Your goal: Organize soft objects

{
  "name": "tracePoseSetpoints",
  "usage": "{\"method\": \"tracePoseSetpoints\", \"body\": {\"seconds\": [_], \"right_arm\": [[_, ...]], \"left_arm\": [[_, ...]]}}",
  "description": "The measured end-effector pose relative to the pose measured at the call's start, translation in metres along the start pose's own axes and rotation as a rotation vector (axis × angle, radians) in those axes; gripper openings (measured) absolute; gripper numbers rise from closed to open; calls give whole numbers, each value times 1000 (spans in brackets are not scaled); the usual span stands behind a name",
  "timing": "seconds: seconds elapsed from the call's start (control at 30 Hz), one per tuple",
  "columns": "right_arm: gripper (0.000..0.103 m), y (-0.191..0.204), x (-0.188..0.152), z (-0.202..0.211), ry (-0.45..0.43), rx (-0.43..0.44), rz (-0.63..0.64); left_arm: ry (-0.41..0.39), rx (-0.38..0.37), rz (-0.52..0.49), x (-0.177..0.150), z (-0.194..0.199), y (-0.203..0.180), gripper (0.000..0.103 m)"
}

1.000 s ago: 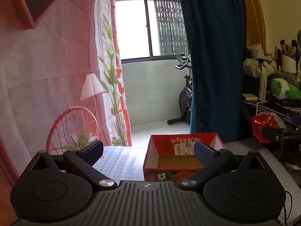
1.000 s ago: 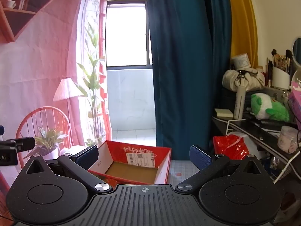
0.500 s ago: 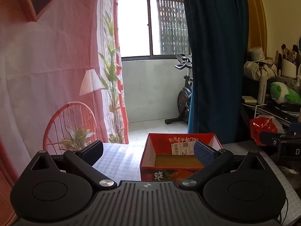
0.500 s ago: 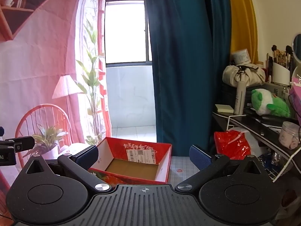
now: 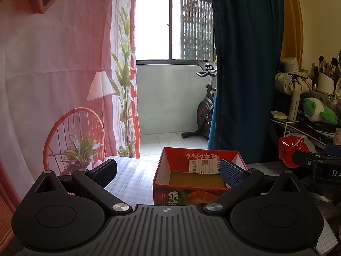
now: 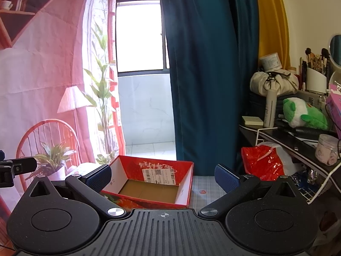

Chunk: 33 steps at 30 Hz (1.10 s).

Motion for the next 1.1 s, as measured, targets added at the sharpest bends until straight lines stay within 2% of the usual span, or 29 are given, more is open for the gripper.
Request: {"method": "tracePoseSetpoints", "body": {"seconds": [1.1], "right_arm": [[103,-2,-4,0,0,0,-3]], "left_arm": [[4,-5,0,-4,-1,2,103]]}}
Point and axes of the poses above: each gripper's, at about its wrist camera, not at the fingertips, and z roughly against the way its jaws point, y to its left, x to its top, the point moved 5 cm from there along -z, roughly the way its jaws point, and after that the axes turned 2 degrees about -z, right-handed, at the moved point
